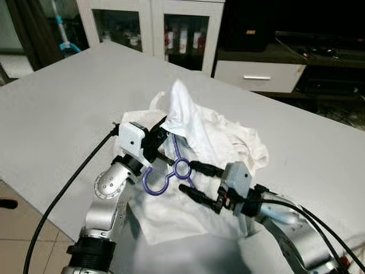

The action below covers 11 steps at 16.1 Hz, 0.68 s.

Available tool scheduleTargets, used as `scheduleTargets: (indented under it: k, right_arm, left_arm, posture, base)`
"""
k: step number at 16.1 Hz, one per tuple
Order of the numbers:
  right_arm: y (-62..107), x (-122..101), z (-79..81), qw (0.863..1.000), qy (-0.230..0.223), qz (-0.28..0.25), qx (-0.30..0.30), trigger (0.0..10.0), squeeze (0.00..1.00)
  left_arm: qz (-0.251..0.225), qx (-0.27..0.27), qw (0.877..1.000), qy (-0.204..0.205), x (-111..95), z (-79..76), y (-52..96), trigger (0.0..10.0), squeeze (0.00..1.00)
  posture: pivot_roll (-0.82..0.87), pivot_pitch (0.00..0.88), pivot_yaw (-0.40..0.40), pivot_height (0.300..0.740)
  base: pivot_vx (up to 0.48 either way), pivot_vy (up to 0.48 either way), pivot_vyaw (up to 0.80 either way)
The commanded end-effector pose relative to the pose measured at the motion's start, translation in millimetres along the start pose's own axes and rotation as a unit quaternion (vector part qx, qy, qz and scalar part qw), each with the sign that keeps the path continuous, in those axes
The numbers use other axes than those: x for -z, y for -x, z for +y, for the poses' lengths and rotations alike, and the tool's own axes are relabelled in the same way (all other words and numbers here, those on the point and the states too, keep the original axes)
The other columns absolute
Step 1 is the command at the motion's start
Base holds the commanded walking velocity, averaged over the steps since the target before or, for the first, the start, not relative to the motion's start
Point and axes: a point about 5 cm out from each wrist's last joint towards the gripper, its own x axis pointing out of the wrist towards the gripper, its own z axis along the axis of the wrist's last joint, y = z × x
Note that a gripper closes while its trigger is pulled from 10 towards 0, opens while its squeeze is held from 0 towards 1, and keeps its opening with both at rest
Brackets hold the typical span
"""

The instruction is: Hang hanger

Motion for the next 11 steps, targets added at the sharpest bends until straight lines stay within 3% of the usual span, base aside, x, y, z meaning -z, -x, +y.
scheduleTargets:
  k: [1,3,8,9,10,11]
  right_arm:
    - [-1.4,1,-6.1,0.999,0.024,0.009,0.019,10.0,0.03]
    - [-5.6,-2,-10.7,0.997,0.068,0.012,0.046,10.0,0.02]
    - [-2.7,-8,-19.3,0.988,0.115,-0.005,0.106,10.0,0.02]
    - [-3.6,-7,-18.4,0.988,0.116,-0.007,0.106,8.5,0.02]
    - [-5.5,-8,-16.8,0.987,0.118,-0.01,0.105,2.4,0.02]
    - [-6.1,-8,-16.2,0.987,0.117,-0.015,0.106,0.0,0.01]
  left_arm:
    - [-0.008,0.011,1.0,-0.004,-4,-5.1,-0.2,0.0,0.0]
    - [-0.007,0.007,1.0,-0.004,-4,-5.0,2.2,0.0,0.0]
    - [-0.006,0.005,1.0,-0.003,-4,-5.4,2.1,0.0,0.0]
    - [-0.006,0.006,1.0,-0.002,-4,-5.9,2.0,0.0,0.0]
    - [-0.006,0.008,1.0,-0.002,-5,-6.5,1.6,0.0,0.0]
    - [-0.006,0.008,1.0,-0.002,-5,-6.4,1.3,0.0,0.0]
  posture:
    - [0.03,0.071,-0.035,0.74]
    - [0.04,0.071,-0.037,0.74]
    - [0.04,0.069,-0.033,0.74]
    - [0.04,0.069,-0.033,0.74]
    - [0.03,0.069,-0.031,0.74]
    - [0.03,0.07,-0.029,0.74]
  base:
    - [0.0,0.0,0.0]
    - [0.0,0.0,0.0]
    - [0.0,0.0,0.0]
    - [0.0,0.0,0.0]
    - [0.0,0.0,0.0]
    - [0.0,0.0,0.0]
